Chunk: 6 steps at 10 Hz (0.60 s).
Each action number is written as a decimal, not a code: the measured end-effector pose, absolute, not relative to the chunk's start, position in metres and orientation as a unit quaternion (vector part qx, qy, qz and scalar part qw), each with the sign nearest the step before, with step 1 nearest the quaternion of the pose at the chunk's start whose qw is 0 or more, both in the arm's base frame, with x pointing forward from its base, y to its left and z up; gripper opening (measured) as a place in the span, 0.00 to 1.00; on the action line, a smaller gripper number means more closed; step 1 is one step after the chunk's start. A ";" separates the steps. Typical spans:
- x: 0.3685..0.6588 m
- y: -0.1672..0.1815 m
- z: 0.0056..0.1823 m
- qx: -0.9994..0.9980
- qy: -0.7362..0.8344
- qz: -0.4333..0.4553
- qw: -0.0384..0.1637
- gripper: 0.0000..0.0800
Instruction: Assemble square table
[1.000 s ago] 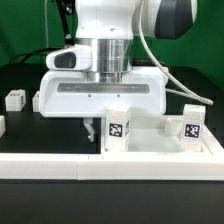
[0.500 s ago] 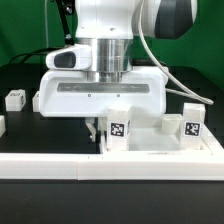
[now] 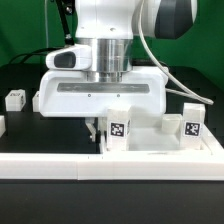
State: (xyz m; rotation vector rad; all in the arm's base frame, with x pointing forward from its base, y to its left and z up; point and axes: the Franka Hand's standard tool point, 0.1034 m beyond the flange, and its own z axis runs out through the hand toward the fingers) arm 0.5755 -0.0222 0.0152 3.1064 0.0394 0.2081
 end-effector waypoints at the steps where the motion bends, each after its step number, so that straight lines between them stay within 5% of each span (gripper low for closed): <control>1: 0.568 -0.032 0.017 0.996 -0.010 0.081 0.020 0.08; 3: 0.555 -0.043 0.015 0.996 -0.061 0.069 0.015 0.08; 6: 0.555 -0.034 0.017 0.997 -0.076 -0.002 -0.027 0.08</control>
Offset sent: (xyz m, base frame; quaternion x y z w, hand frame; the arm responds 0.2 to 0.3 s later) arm -0.0143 -0.0053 -0.0020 0.0721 -0.0920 0.0643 0.9911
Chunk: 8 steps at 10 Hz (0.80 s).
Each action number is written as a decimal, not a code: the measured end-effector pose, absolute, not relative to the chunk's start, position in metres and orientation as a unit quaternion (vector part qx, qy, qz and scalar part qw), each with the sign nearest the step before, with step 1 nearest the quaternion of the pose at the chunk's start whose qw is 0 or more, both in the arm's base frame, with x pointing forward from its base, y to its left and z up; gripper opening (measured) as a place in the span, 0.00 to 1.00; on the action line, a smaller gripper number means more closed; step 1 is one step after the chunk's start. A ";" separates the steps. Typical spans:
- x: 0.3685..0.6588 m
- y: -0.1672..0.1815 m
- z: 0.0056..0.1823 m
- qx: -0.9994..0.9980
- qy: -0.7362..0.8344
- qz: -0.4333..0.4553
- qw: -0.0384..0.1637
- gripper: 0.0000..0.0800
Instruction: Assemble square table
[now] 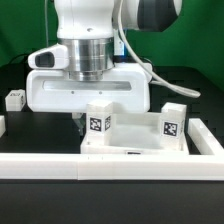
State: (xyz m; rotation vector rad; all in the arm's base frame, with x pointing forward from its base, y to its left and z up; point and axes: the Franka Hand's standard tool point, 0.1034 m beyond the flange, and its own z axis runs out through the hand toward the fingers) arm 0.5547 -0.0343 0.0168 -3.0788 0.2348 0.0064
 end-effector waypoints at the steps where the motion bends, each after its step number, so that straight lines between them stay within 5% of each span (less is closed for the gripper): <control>1: 0.554 -0.038 0.016 -1.000 0.009 0.000 0.020 0.08; 5: 0.550 -0.049 0.014 -0.998 -0.055 -0.010 0.007 0.08; 8: 0.561 -0.045 0.014 -0.963 -0.270 0.017 0.000 0.08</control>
Offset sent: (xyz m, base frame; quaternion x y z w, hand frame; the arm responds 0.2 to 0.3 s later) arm 0.0000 0.0000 0.0000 0.0000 0.0000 -0.1296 0.9916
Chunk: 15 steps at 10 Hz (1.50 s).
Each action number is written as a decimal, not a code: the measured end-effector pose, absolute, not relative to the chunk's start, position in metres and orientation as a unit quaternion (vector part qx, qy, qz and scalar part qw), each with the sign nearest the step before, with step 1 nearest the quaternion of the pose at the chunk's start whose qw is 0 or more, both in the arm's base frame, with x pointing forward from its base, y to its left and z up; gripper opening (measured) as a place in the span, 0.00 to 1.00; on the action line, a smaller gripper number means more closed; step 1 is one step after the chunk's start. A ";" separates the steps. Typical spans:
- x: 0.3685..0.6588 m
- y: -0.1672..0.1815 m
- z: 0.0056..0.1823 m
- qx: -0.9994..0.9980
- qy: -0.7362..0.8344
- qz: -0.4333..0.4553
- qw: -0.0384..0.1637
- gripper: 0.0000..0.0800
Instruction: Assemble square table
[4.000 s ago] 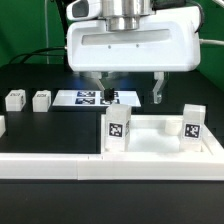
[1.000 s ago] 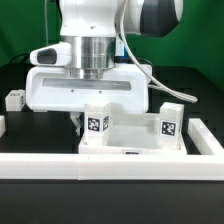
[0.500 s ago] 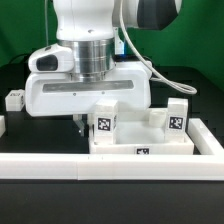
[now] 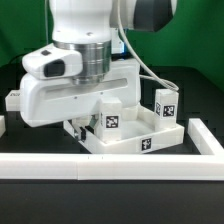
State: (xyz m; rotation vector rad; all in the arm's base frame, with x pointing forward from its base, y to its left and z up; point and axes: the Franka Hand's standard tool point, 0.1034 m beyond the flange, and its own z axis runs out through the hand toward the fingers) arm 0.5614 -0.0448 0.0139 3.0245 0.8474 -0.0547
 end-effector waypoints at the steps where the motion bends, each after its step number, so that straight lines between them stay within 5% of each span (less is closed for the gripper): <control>1: 0.562 -0.046 0.014 0.959 0.282 -0.016 0.002 0.08; 15: 0.595 -0.011 0.019 0.587 0.808 -0.045 0.009 0.08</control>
Offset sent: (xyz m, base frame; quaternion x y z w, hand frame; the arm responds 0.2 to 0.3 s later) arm 0.0000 0.0000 0.0000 0.0000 0.0000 -0.1938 0.9810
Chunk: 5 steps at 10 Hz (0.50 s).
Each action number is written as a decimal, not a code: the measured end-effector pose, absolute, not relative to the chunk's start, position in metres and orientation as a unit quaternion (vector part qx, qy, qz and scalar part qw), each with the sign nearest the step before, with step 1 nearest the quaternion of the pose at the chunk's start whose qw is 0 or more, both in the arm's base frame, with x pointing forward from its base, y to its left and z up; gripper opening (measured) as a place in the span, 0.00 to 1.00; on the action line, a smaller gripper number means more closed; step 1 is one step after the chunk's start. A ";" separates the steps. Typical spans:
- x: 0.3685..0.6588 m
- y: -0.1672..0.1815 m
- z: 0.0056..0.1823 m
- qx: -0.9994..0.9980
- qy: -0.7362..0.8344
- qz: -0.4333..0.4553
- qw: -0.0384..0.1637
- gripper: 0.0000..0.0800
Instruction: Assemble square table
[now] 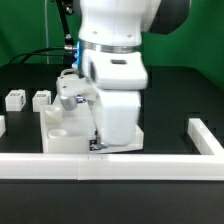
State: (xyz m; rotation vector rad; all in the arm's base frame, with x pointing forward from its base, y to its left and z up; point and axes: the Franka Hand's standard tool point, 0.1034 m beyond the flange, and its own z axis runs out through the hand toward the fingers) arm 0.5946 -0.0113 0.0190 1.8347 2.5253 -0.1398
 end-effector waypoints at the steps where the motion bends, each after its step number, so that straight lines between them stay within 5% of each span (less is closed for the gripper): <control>1: 0.601 0.002 0.022 0.529 0.847 -0.046 0.016 0.08; 5: 0.589 0.002 0.015 0.425 0.903 -0.067 -0.002 0.08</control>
Offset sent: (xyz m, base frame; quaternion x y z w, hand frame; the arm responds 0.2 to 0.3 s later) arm 0.0000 0.0000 0.0000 0.0000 0.0000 -0.1938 0.9810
